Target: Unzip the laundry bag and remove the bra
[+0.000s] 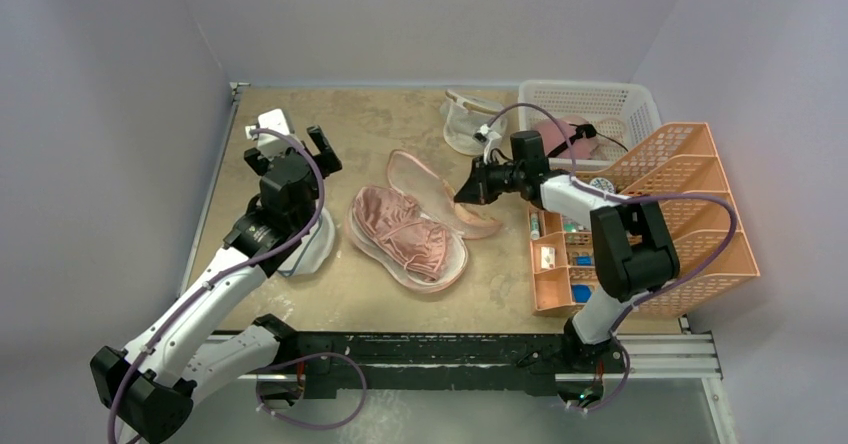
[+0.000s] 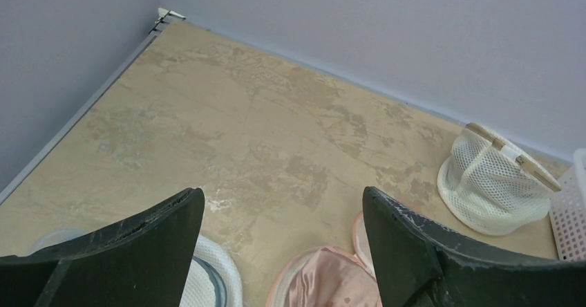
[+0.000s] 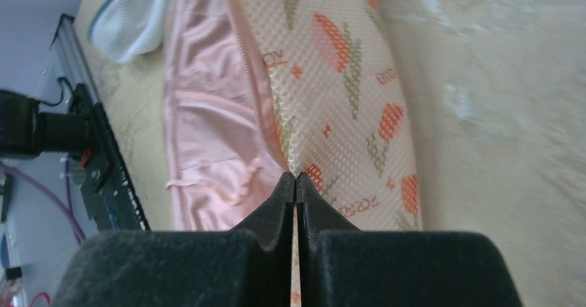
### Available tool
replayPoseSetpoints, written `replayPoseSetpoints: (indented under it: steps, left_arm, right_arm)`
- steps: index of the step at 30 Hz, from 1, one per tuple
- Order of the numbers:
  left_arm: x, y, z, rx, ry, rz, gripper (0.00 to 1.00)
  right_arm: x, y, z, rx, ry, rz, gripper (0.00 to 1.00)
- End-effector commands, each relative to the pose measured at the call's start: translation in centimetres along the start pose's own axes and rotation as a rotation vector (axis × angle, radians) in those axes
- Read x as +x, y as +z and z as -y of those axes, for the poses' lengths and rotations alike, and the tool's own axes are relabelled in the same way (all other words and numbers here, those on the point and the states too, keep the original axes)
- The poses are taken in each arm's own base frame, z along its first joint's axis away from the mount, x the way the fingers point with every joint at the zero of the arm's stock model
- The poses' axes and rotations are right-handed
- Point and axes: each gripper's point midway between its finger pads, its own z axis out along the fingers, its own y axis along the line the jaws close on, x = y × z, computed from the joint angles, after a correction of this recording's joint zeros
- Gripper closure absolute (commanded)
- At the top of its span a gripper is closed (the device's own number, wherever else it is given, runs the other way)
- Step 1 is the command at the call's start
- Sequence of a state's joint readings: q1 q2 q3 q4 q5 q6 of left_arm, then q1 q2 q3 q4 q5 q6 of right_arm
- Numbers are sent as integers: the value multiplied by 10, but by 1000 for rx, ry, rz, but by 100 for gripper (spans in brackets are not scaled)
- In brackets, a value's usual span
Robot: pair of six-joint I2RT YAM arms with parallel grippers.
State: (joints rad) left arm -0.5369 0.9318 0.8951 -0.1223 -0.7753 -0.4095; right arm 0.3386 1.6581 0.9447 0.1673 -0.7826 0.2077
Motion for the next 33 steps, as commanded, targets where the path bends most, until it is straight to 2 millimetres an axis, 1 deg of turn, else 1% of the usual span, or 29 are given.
replayPoseSetpoints:
  steps: [1,3,5,6,8,9,11,13,15,17,19,22,25,27,30,33]
  left_arm:
    - [-21,-1,11,37,-55,33,16]
    - [-20,-1,12,38,-54,31,16]
    - [-20,0,12,41,-54,28,16]
    - [-20,0,13,44,-55,28,16]
    - [-19,0,14,47,-56,25,16]
    - [-19,0,15,50,-57,24,16]
    - [-18,0,16,54,-56,21,16]
    - [-18,1,16,56,-55,20,16]
    - [-18,1,16,54,-54,19,16]
    - [-18,2,16,50,-54,21,16]
    - [-19,1,13,41,-54,25,16]
    - [-22,0,10,28,-55,35,16]
    - [-23,0,7,17,-56,42,16]
    - [-23,0,6,14,-55,44,16]
    - [-21,0,7,16,-53,41,16]
    - [-20,1,7,17,-49,37,16]
  right_arm:
    - [-22,-9,40,179,-34,-19,94]
    - [-27,-20,70,370,-30,-43,82]
    - [-40,-40,91,554,-46,-25,68]
    - [-46,-52,98,647,-52,-13,59]
    - [-55,-64,88,692,-75,11,48]
    - [-59,-68,79,696,-88,25,44]
    - [-66,-70,55,684,-124,59,36]
    - [-69,-72,31,700,-163,81,30]
    - [-71,-70,7,684,-200,101,25]
    - [-66,-61,-16,627,-214,107,22]
    - [-56,-45,-40,531,-218,106,20]
    - [-32,-14,-79,382,-244,69,17]
    - [-5,13,-108,315,-281,1,15]
    - [15,28,-118,300,-305,-52,15]
    - [43,45,-123,319,-350,-138,14]
    - [67,60,-131,336,-406,-209,13]
